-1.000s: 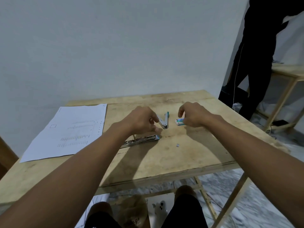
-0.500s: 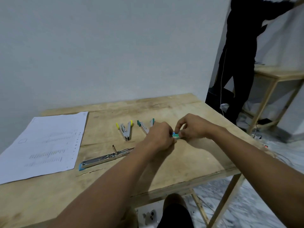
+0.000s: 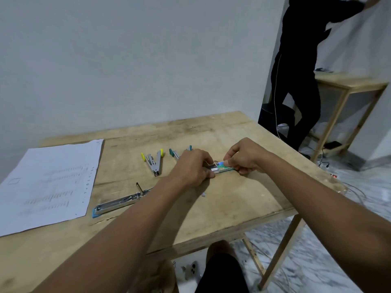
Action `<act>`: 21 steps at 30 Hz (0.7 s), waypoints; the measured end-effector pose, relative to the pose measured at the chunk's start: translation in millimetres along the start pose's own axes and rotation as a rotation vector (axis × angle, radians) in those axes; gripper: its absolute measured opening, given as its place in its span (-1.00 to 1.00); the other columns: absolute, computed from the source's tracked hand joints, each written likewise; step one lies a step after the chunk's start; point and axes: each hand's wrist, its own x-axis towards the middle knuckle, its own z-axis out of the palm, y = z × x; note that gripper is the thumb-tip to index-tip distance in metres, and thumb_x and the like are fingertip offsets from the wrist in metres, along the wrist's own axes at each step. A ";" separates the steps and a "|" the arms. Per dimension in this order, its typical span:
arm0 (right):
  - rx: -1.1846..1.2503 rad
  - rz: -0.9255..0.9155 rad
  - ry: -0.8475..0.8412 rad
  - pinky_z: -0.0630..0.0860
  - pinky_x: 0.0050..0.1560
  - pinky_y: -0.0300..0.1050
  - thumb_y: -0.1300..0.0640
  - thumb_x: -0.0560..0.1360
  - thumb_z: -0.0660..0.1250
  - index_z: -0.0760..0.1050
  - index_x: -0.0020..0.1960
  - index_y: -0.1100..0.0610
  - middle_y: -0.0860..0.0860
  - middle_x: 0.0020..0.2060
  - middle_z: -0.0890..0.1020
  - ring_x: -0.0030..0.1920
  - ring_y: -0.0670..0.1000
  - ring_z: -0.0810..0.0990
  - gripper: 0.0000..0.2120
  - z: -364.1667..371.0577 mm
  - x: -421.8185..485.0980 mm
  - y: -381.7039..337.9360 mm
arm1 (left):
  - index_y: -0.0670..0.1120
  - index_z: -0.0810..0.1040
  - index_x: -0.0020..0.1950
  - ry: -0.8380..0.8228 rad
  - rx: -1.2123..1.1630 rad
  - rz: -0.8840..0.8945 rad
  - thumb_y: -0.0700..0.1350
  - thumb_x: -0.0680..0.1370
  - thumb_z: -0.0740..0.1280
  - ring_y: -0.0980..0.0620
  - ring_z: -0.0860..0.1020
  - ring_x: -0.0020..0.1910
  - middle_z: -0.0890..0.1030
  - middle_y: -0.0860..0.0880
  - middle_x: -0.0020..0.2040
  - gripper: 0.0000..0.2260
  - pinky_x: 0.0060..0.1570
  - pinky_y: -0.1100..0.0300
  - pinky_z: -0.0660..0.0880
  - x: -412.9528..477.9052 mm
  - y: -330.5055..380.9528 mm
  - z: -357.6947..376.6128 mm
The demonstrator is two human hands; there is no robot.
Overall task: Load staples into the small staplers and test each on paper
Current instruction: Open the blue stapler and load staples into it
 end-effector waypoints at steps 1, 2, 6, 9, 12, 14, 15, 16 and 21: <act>0.001 0.005 0.000 0.42 -0.53 -0.24 0.30 0.45 0.45 0.65 -0.08 0.29 0.15 -0.42 0.50 -0.49 0.03 0.39 -0.94 -1.0 0.5 1.0 | -0.11 0.67 0.12 -0.004 0.003 0.002 -0.12 0.43 0.50 0.02 0.61 0.00 0.70 -0.07 0.03 -0.72 -0.09 0.24 0.46 0.6 -0.6 -0.7; 0.001 0.006 -0.003 0.44 -0.51 -0.23 0.30 0.45 0.46 0.65 -0.07 0.29 0.15 -0.42 0.51 -0.48 0.04 0.40 -0.93 -1.3 0.8 1.7 | -0.10 0.68 0.10 -0.005 0.010 0.004 -0.11 0.45 0.49 0.02 0.61 -0.02 0.71 -0.07 0.00 -0.76 -0.11 0.25 0.45 1.3 -0.7 -1.6; -0.012 0.000 -0.004 0.47 -0.48 -0.22 0.29 0.45 0.46 0.66 -0.06 0.29 0.14 -0.40 0.52 -0.45 0.01 0.43 -0.91 -0.7 2.5 2.9 | -0.08 0.71 0.03 0.002 0.072 0.003 -0.14 0.52 0.37 -0.05 0.62 -0.05 0.70 -0.11 -0.05 -0.85 -0.06 0.10 0.56 9.3 3.0 -2.2; -0.014 -0.001 -0.010 0.48 -0.48 -0.23 0.29 0.45 0.46 0.66 -0.05 0.30 0.14 -0.39 0.52 -0.44 0.01 0.44 -0.90 -1.6 3.1 2.9 | 0.00 0.72 -0.01 0.013 0.204 0.029 -0.04 0.47 0.43 -0.09 0.59 -0.05 0.66 -0.07 -0.02 -0.86 -0.11 0.07 0.55 14.5 6.7 -0.9; -0.018 0.000 -0.011 0.50 -0.49 -0.23 0.29 0.45 0.47 0.66 -0.06 0.31 0.14 -0.40 0.53 -0.45 0.01 0.45 -0.90 -2.8 3.4 3.5 | 0.01 0.72 -0.01 0.021 0.312 0.069 -0.02 0.46 0.42 -0.13 0.56 -0.08 0.56 -0.08 -0.02 -0.85 -0.21 0.08 0.49 18.5 10.5 1.2; -0.028 -0.004 -0.013 0.51 -0.47 -0.22 0.29 0.45 0.47 0.66 -0.07 0.31 0.14 -0.40 0.53 -0.45 0.01 0.46 -0.90 -3.3 4.2 3.2 | -0.02 0.73 -0.02 0.002 0.336 0.063 -0.04 0.46 0.42 -0.14 0.57 -0.12 0.59 -0.09 -0.03 -0.84 -0.22 0.05 0.54 21.1 11.5 1.6; -0.030 -0.005 -0.016 0.51 -0.47 -0.21 0.29 0.45 0.47 0.65 -0.07 0.31 0.14 -0.40 0.54 -0.45 0.01 0.46 -0.91 -3.3 4.5 2.8 | -0.03 0.73 -0.02 -0.011 0.333 0.051 -0.05 0.46 0.41 -0.14 0.58 -0.15 0.62 -0.10 -0.05 -0.84 -0.23 0.04 0.56 22.4 11.8 1.4; -0.029 -0.004 -0.019 0.50 -0.46 -0.21 0.29 0.45 0.47 0.65 -0.07 0.31 0.15 -0.39 0.54 -0.44 0.01 0.46 -0.91 -3.4 4.9 2.5 | -0.04 0.73 -0.02 -0.024 0.328 0.035 -0.06 0.46 0.41 -0.14 0.59 -0.16 0.64 -0.11 -0.06 -0.84 -0.22 0.04 0.58 24.1 12.2 1.1; -0.032 -0.002 -0.023 0.51 -0.44 -0.21 0.28 0.44 0.48 0.65 -0.07 0.31 0.14 -0.39 0.54 -0.42 0.01 0.48 -0.89 -3.7 6.2 3.4 | -0.13 0.68 -0.01 -0.071 0.281 -0.043 -0.07 0.44 0.42 -0.13 0.60 -0.16 0.65 -0.12 -0.09 -0.80 -0.13 -0.01 0.61 32.5 11.8 2.6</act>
